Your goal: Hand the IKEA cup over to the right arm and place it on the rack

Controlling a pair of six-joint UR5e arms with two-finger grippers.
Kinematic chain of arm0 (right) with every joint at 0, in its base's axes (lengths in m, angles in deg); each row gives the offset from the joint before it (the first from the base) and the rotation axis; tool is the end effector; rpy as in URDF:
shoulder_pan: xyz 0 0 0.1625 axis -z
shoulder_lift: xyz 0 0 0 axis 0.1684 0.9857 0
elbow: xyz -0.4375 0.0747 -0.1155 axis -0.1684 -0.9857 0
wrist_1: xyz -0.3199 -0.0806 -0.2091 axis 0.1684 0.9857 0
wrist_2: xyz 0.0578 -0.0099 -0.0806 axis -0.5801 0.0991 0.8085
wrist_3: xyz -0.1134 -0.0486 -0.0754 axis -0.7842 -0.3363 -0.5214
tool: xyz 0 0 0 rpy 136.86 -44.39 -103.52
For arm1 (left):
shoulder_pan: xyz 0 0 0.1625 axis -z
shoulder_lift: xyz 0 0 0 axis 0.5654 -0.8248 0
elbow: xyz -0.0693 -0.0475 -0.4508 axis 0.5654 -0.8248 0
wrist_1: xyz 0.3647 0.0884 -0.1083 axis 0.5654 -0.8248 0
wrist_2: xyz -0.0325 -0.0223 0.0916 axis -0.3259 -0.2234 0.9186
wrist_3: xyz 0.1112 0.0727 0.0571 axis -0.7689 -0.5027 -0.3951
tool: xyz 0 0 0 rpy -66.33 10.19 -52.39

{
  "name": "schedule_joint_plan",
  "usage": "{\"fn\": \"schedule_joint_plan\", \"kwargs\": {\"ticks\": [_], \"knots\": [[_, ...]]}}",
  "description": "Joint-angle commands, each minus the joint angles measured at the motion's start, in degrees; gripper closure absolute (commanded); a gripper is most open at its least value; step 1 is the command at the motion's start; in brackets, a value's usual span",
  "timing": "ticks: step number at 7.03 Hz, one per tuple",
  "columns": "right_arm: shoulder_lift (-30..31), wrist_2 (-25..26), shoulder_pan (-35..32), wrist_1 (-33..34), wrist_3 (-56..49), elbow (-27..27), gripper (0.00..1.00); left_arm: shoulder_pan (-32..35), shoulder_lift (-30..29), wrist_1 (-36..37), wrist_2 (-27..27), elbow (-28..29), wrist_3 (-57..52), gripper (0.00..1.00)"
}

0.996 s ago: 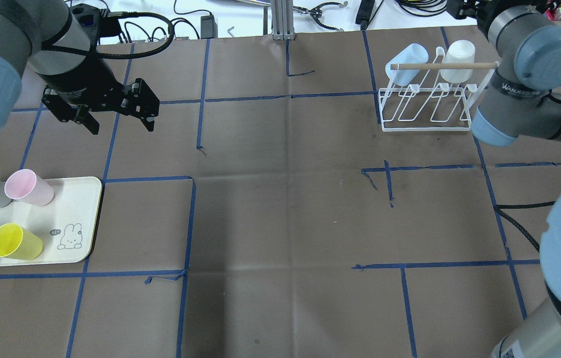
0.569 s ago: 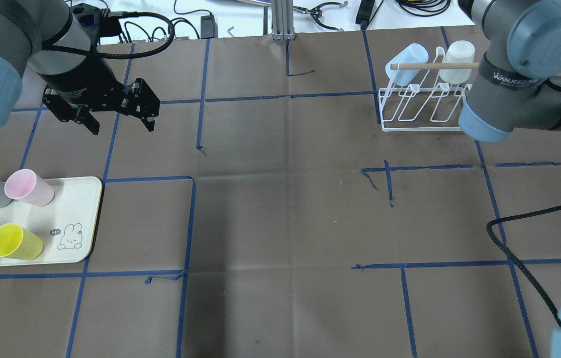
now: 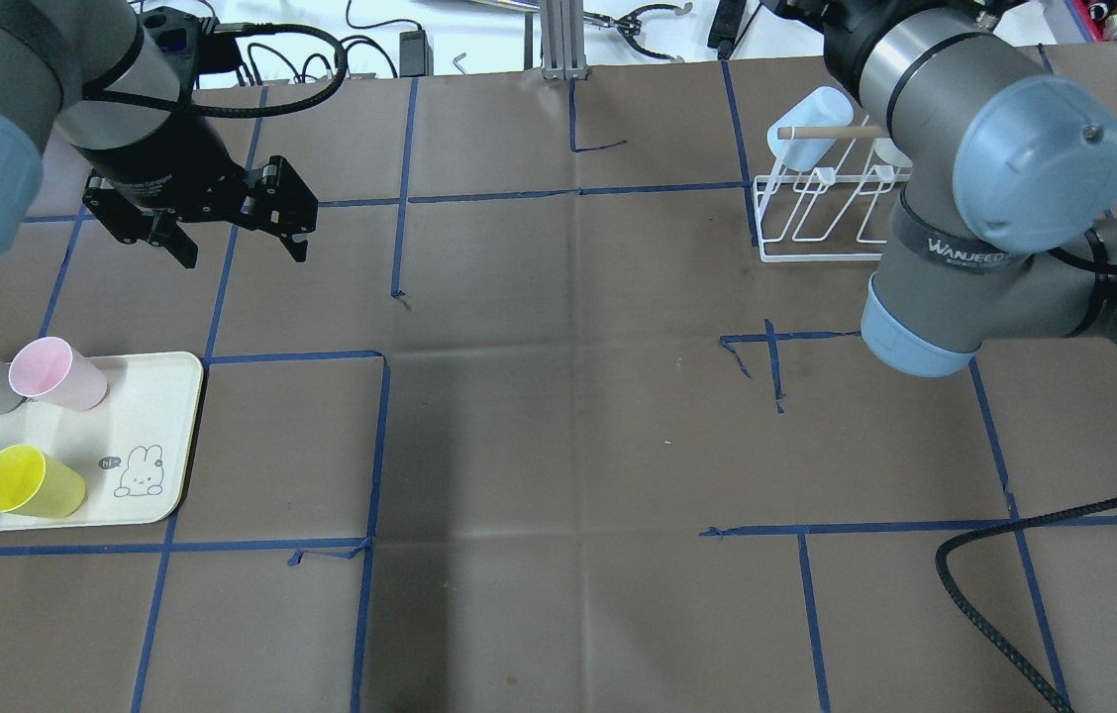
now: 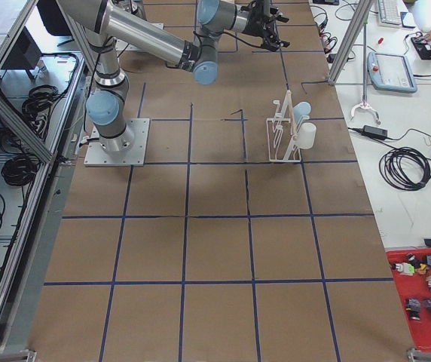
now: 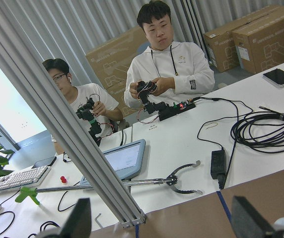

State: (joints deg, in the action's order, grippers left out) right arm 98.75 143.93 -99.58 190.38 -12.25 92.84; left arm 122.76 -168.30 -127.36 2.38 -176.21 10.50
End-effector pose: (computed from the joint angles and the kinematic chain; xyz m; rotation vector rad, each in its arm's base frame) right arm 0.1536 -0.5369 0.4873 0.3681 2.2806 -1.5516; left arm -0.1167 -0.4646 0.4682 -0.0430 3.1193 -0.0378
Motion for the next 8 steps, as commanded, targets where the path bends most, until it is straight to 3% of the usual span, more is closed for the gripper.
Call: {"fn": "schedule_joint_plan", "kwargs": {"ticks": [1, 2, 5, 8], "knots": [[2.0, -0.4, -1.4, -5.7, 0.7, 0.6, 0.00, 0.0, 0.0, 0.3, 0.0, 0.0, 0.0, 0.01], [3.2, -0.4, -1.7, -10.9, 0.6, 0.2, 0.00, 0.0, 0.0, 0.4, 0.0, 0.0, -0.1, 0.01], [7.9, 0.1, -1.7, -35.5, -1.2, -1.5, 0.00, 0.0, 0.0, 0.4, 0.0, 0.0, -0.1, 0.01], [8.8, 0.5, -1.7, -64.6, -5.2, -9.5, 0.00, 0.0, 0.0, 0.4, 0.0, 0.0, -0.1, 0.01]]}}
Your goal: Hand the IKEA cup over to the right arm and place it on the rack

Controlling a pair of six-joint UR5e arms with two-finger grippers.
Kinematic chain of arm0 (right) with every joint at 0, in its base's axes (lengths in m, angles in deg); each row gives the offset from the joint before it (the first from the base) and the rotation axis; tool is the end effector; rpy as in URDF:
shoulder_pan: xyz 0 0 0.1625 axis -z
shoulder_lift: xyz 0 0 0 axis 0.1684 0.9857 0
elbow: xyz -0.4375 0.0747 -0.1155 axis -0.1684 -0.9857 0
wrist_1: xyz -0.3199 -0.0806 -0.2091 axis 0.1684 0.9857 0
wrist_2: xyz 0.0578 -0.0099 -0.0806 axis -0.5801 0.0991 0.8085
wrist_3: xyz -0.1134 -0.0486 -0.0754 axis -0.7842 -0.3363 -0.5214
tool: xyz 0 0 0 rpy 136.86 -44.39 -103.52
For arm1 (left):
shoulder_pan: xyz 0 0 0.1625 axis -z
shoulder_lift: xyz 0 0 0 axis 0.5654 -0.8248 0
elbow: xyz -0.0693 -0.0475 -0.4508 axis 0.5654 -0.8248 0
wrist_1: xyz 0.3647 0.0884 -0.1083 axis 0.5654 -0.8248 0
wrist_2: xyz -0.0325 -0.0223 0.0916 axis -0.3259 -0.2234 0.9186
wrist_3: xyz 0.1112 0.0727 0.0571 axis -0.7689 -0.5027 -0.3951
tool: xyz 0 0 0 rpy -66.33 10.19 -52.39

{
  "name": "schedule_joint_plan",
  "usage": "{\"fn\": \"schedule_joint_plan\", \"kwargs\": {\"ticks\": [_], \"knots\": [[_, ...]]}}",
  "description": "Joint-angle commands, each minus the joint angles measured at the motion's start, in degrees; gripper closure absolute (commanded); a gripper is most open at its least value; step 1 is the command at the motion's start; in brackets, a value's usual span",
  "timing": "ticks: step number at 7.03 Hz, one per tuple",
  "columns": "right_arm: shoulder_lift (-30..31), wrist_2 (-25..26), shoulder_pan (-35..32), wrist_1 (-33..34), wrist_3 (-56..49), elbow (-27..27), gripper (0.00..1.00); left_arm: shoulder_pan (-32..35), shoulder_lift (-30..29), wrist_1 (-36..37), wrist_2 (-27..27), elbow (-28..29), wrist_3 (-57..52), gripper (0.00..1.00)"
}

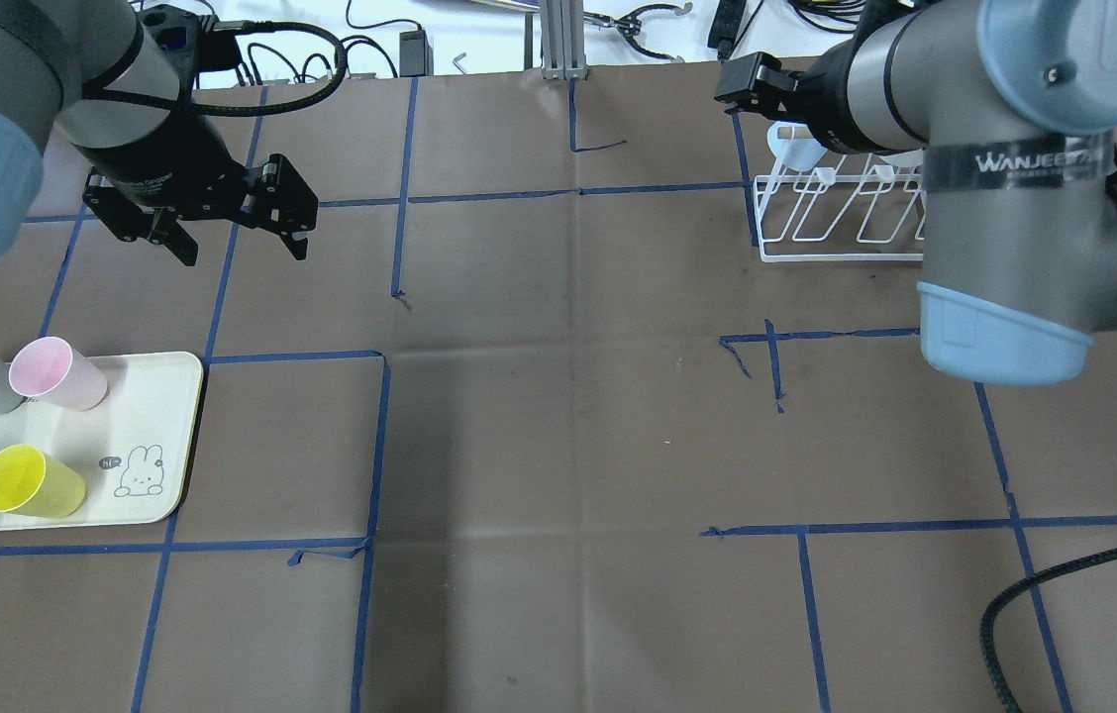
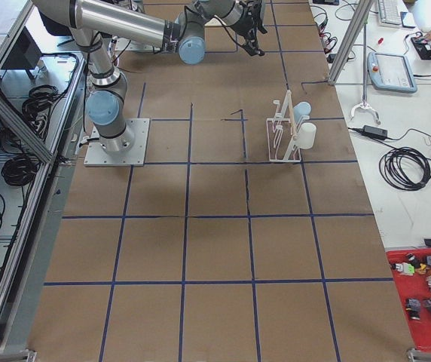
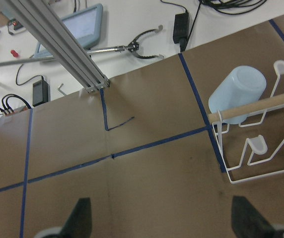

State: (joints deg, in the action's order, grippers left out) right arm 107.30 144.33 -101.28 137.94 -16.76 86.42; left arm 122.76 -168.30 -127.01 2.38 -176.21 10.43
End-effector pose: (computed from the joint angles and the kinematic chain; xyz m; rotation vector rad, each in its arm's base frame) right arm 0.1673 -0.4916 0.4664 0.3825 2.7741 -0.7729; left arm -0.1167 -0.4655 0.4688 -0.0411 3.1190 -0.0474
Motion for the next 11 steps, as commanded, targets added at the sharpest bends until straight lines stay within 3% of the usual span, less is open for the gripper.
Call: {"fn": "schedule_joint_plan", "kwargs": {"ticks": [1, 5, 8, 10, 11], "knots": [[1.0, 0.8, 0.0, -19.0, -2.1, -4.2, 0.00, 0.0, 0.0, 0.0, 0.0, 0.0, 0.0, 0.01], [4.1, 2.6, 0.0, -36.1, -19.2, -7.5, 0.00, 0.0, 0.0, 0.0, 0.0, 0.0, 0.0, 0.01], [5.6, 3.1, -0.1, -41.3, -19.5, -8.3, 0.00, 0.0, 0.0, 0.1, 0.0, 0.1, 0.1, 0.01], [5.8, 9.2, -0.1, -43.9, -18.7, -7.7, 0.00, 0.0, 0.0, 0.1, 0.0, 0.1, 0.1, 0.01], [5.7, 9.5, -0.1, -43.8, -18.6, -7.7, 0.00, 0.0, 0.0, 0.1, 0.0, 0.1, 0.1, 0.01]]}}
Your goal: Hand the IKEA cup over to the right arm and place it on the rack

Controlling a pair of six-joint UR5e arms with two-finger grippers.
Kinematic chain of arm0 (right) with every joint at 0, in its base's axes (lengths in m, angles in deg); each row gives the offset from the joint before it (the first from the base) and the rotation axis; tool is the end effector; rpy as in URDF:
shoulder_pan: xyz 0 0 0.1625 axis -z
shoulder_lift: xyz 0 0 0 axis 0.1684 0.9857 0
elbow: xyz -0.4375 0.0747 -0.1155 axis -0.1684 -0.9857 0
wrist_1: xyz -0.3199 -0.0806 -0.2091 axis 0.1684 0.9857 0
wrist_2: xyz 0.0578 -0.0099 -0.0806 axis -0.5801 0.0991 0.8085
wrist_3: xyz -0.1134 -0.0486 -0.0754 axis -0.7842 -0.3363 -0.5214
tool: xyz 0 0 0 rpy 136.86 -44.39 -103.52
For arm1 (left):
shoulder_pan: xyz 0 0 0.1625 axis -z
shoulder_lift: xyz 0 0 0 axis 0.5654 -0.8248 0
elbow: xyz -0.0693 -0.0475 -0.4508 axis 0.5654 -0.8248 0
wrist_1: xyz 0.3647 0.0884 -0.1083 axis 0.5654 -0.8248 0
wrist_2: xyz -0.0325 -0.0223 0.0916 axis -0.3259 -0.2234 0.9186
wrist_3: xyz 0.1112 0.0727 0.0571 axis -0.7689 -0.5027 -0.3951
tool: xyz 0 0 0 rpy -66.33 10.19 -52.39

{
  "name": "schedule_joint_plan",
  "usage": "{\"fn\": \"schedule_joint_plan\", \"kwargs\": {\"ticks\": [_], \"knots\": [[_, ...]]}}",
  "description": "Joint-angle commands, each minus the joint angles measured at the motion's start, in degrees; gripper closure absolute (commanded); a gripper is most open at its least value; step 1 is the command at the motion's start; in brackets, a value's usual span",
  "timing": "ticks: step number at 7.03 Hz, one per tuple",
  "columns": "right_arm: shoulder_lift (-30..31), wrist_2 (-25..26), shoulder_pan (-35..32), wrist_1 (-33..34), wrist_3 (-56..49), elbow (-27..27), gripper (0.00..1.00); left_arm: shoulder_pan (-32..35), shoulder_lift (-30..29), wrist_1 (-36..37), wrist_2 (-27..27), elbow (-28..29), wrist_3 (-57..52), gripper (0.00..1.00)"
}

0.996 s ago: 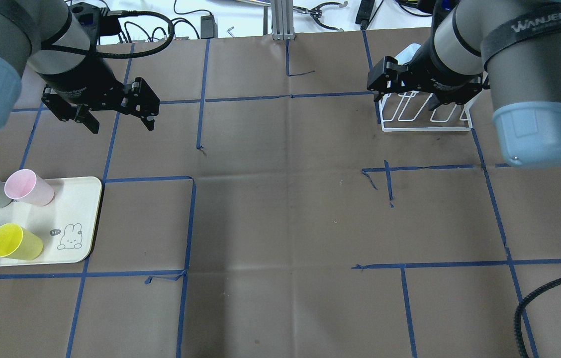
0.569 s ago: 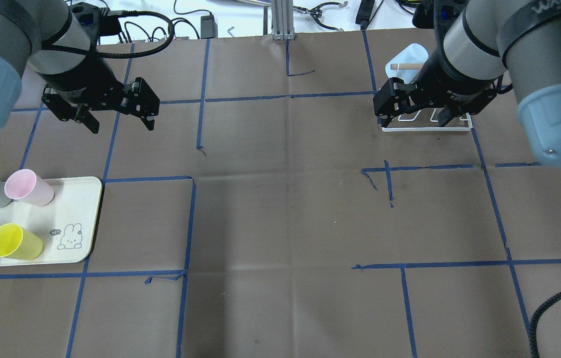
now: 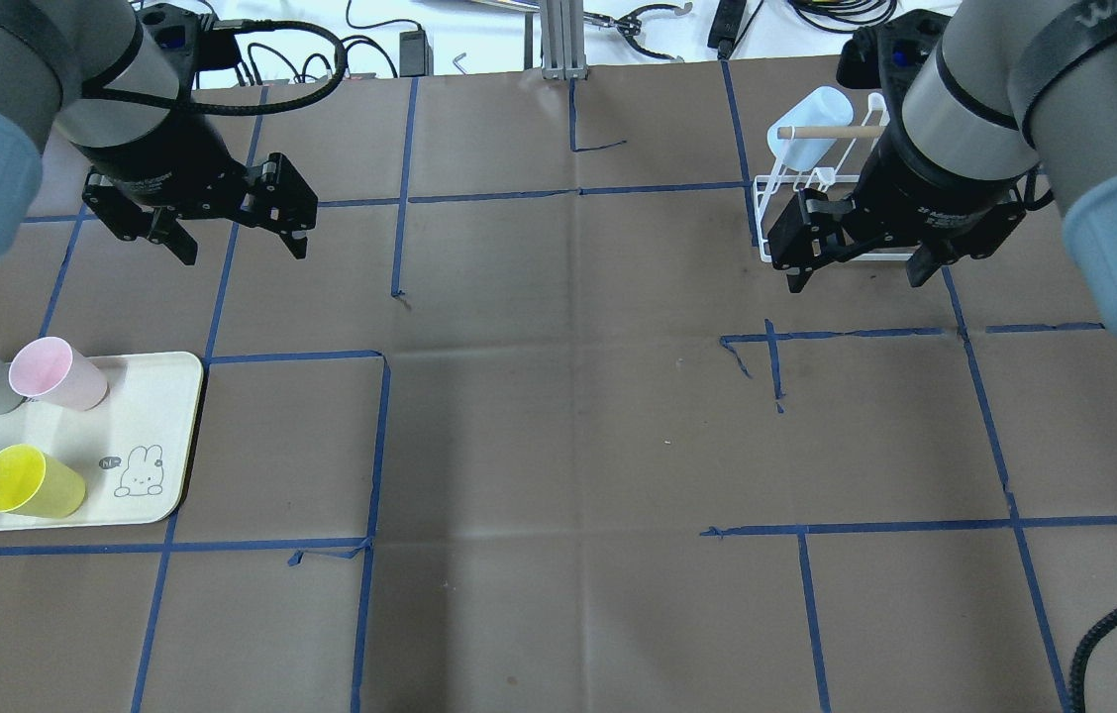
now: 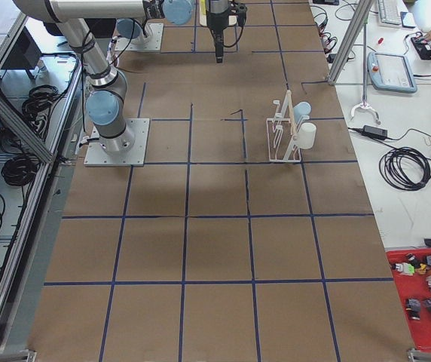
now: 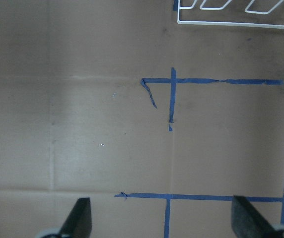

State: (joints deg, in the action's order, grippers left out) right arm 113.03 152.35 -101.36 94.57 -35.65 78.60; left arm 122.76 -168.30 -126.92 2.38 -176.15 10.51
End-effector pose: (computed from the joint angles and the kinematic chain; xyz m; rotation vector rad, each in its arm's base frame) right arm 0.1453 -0.4027 0.4750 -0.0247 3.1389 -0.0809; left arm -0.1167 -0.4659 0.4695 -0.0434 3.1189 -0.0515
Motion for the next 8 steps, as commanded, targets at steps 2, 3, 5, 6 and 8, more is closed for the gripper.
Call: {"fn": "schedule_joint_plan", "kwargs": {"ticks": [2, 3, 5, 6, 8], "knots": [[-0.2, 1.3, 0.0, -0.1, 0.2, 0.2, 0.00, 0.0, 0.0, 0.0, 0.0, 0.0, 0.0, 0.01], [-0.8, 0.6, 0.0, 0.5, 0.2, -0.1, 0.00, 0.0, 0.0, 0.0, 0.0, 0.0, 0.0, 0.01], [-0.8, -0.3, 0.0, 0.6, 0.3, -0.3, 0.00, 0.0, 0.0, 0.0, -0.1, 0.0, 0.0, 0.01], [-0.7, -0.7, 0.0, 0.6, 0.3, -0.3, 0.00, 0.0, -0.1, 0.0, 0.0, 0.0, 0.0, 0.01], [-0.8, -0.7, 0.0, 0.6, 0.2, -0.3, 0.00, 0.0, -0.1, 0.0, 0.0, 0.0, 0.2, 0.01]]}}
